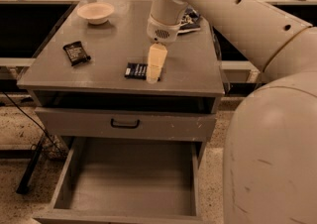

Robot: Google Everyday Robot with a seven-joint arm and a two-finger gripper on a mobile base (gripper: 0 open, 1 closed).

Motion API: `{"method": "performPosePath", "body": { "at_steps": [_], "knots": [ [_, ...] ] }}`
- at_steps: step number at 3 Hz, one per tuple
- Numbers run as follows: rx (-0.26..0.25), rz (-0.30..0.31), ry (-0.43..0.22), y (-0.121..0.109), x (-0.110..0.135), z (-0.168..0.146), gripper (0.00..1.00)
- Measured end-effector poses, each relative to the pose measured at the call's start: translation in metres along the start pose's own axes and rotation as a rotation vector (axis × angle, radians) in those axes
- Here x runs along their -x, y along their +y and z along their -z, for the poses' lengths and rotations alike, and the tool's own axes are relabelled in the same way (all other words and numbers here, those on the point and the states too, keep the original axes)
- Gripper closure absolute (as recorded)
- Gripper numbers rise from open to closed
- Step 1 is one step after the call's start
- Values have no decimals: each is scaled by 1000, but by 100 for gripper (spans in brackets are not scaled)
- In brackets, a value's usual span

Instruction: Place rxbar blueberry into middle drawer

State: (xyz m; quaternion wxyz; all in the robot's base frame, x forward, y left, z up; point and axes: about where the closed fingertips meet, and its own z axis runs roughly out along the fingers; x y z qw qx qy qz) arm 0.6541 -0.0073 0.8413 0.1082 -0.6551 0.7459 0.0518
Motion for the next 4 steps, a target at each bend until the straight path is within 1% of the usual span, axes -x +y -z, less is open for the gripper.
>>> {"method": "performPosePath", "body": {
  "at_steps": [1, 2, 3, 4],
  "knots": [
    [18, -21, 7, -4, -2, -11, 0],
    [54, -31, 7, -5, -4, -28, 0],
    [54, -31, 7, -5, -4, -28, 0],
    [54, -31, 7, -5, -4, -28, 20]
  ]
}}
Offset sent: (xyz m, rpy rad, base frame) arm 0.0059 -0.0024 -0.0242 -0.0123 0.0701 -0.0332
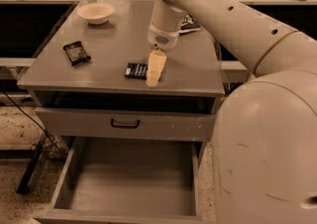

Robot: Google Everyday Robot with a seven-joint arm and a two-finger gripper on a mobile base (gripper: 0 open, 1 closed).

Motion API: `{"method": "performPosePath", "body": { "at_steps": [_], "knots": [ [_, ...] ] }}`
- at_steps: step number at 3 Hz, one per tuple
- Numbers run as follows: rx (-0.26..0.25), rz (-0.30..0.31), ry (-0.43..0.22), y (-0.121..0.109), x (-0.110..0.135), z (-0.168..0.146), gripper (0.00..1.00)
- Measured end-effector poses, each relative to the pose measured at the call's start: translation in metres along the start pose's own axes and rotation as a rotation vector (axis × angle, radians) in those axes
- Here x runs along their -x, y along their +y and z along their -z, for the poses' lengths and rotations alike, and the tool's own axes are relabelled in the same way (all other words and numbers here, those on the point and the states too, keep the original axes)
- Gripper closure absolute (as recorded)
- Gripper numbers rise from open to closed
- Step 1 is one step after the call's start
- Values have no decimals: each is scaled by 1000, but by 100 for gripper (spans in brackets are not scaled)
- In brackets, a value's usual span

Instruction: Place rxbar blueberry into middle drawer

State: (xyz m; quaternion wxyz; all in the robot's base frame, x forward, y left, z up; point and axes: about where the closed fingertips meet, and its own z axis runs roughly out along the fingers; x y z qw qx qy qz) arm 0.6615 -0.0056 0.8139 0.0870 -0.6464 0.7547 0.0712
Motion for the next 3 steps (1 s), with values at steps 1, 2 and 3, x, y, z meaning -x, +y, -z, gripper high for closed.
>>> {"method": "performPosePath", "body": {
  "at_steps": [1, 2, 3],
  "knots": [
    [0, 0, 0, 0, 0, 0, 41],
    [0, 0, 0, 0, 0, 0, 66],
    [0, 0, 0, 0, 0, 0, 89]
  ]
}}
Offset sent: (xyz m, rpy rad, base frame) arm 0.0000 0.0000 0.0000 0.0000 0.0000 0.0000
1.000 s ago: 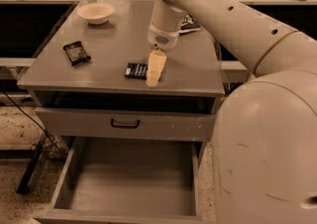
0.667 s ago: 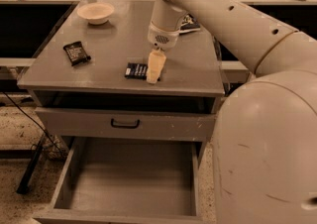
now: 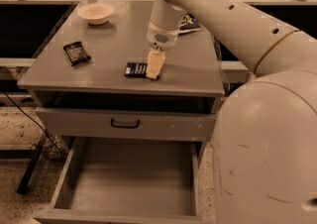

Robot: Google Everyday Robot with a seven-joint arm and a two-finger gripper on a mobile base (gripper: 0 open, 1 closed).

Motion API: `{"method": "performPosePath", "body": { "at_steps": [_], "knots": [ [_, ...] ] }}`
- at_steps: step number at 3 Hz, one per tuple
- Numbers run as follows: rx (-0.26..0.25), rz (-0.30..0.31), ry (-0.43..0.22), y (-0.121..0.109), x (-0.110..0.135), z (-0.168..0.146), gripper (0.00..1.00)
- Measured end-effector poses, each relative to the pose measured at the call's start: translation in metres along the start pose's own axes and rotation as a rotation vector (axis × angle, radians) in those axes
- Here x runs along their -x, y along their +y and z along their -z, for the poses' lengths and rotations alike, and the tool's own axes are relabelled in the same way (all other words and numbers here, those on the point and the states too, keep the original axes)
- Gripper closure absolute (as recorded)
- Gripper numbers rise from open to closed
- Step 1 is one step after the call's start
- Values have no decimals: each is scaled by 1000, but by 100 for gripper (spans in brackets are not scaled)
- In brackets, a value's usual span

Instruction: Place rxbar blueberry into middle drawer

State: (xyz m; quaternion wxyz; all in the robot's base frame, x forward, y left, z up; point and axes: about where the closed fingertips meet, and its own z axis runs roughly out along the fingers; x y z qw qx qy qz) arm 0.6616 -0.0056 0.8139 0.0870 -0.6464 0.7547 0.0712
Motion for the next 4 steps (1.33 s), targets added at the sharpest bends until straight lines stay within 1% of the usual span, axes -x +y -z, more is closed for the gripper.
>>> {"method": "performPosePath", "body": {
  "at_steps": [1, 2, 3, 4],
  "knots": [
    [0, 0, 0, 0, 0, 1, 100],
    [-5, 16, 1, 2, 3, 11, 100],
    [-39, 71, -4, 11, 10, 35, 100],
    [-123, 87, -27, 23, -3, 78, 100]
  ]
}}
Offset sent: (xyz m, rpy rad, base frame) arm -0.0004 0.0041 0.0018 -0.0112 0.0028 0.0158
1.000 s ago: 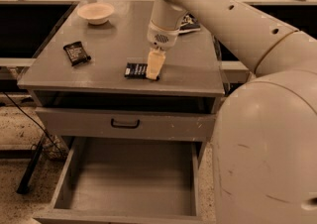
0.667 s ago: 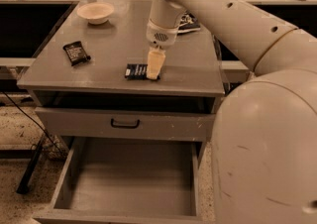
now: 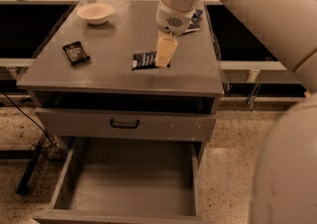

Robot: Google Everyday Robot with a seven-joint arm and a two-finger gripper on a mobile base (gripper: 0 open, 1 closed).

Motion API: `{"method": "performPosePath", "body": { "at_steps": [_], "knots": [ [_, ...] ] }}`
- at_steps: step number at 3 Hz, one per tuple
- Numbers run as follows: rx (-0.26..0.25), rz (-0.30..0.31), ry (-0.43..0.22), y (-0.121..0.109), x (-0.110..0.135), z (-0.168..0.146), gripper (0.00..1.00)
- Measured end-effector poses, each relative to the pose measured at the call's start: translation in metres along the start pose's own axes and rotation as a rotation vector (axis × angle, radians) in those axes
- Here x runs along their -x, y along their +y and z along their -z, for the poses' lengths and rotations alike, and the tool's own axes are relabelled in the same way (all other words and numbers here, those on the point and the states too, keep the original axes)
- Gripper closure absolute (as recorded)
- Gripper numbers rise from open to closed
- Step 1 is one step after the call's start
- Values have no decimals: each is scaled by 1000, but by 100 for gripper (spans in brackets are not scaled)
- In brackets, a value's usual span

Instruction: Place rxbar blueberry into middle drawer

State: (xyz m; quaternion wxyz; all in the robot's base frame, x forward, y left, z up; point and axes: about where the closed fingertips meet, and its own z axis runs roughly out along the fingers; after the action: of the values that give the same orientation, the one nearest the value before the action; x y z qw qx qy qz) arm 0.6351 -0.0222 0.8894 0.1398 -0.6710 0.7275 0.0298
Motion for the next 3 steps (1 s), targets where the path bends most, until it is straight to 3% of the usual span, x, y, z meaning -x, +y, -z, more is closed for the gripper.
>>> {"method": "performPosePath", "body": {
  "at_steps": [1, 2, 3],
  "knots": [
    [-118, -6, -27, 20, -21, 48, 100],
    [-216, -23, -73, 58, -53, 82, 100],
    [-248, -84, -107, 94, -101, 87, 100]
  ]
}}
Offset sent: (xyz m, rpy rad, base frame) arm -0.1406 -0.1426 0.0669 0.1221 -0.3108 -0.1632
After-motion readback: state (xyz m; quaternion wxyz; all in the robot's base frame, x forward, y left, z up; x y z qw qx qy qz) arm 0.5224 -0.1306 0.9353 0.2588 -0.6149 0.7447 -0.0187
